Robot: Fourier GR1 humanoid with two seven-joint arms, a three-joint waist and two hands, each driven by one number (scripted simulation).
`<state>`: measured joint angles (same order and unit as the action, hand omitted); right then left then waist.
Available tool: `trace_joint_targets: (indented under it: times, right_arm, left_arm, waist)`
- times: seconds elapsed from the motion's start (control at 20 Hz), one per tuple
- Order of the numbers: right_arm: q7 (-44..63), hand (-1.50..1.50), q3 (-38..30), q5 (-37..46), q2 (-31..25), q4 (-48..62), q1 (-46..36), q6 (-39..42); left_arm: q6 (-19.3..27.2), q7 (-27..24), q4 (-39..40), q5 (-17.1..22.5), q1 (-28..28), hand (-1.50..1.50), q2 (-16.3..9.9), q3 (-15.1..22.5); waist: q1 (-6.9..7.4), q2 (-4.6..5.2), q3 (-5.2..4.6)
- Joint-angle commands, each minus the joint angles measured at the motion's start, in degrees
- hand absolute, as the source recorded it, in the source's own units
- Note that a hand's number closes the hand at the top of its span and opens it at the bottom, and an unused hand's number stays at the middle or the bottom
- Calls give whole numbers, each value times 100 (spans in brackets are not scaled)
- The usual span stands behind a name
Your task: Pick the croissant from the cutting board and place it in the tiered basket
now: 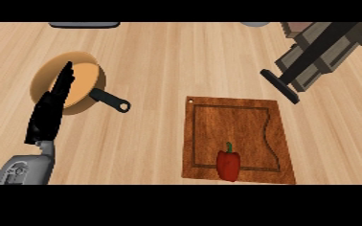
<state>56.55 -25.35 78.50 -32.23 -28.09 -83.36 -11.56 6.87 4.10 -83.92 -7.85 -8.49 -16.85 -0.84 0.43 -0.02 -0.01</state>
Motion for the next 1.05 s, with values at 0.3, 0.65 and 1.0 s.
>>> trace_joint_targets:
  times: [0.3,0.65,1.0]
  right_arm:
    - [1047,-150,116,109,-78,-1562,-7,475]
    - [1403,-150,-187,-182,130,-3115,290,1315]
    - [1144,-150,-515,-563,177,-5193,1142,2174]
  left_arm:
    - [-92,-75,-167,52,400,0,-144,-206]
    - [80,-101,157,-11,248,0,-54,-312]
    - [13,-242,183,35,541,0,-114,-398]
  waist:
    - [-177,-128,-2]
    - [-449,-201,-2]
    - [-639,-252,4]
